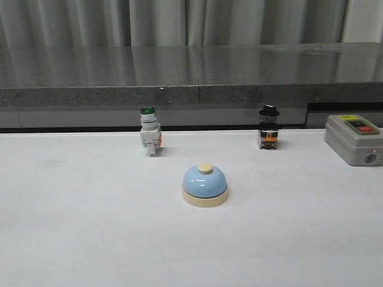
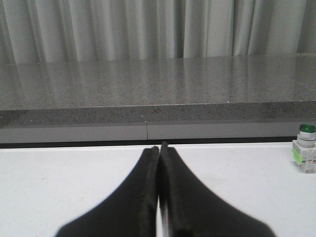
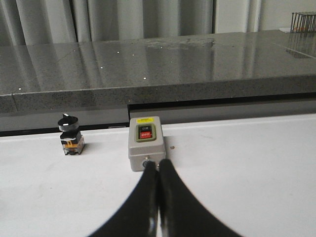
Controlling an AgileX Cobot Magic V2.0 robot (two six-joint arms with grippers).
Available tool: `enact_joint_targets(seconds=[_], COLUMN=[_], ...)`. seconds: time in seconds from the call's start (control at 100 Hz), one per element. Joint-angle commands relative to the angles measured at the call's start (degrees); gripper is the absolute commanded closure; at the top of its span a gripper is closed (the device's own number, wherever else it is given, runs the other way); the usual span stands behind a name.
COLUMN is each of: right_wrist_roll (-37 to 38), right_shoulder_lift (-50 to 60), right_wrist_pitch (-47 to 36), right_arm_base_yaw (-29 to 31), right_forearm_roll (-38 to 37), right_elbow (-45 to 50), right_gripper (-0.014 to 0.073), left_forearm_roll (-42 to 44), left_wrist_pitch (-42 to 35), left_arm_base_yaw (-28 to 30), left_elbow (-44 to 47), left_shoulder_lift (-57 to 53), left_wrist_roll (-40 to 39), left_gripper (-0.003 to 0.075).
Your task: Place and press bell with both arms
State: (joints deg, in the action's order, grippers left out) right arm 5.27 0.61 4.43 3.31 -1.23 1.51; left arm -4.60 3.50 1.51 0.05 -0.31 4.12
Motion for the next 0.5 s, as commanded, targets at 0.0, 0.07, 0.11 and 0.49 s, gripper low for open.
enact_joint_targets(seconds=[0.0,0.07,0.11,0.49], right_wrist_roll=[-0.1,0.1,0.6,0.5], right_shoulder_lift=[0.7,0.6,0.4,-15.7], right_wrist_pitch=[-2.1,-0.1,0.1,9.4], right_arm_base_yaw=[0.4,0.3,0.3,0.2], right_forearm_roll=[0.9,1.2,2.1,9.6], right_elbow=[-2.5,-3.5,-4.0,-13.9], right_gripper=[0.0654,0.0654,0.0654,0.0655], left_forearm_roll=[-0.1,-0.1,-0.1,-0.1], left_wrist_pitch=[-4.2,-4.2,-4.2,-4.2], left_arm_base_yaw=[-0.2,-0.2,-0.2,-0.2], left_elbow=[2.5,2.5,2.5,2.5], left_shoulder_lift=[-1.7,-1.7,-1.7,-1.7], left_wrist_roll=[-0.1,-0.1,-0.1,-0.1], left_gripper=[0.0741,0.0741,0.0741,0.0741])
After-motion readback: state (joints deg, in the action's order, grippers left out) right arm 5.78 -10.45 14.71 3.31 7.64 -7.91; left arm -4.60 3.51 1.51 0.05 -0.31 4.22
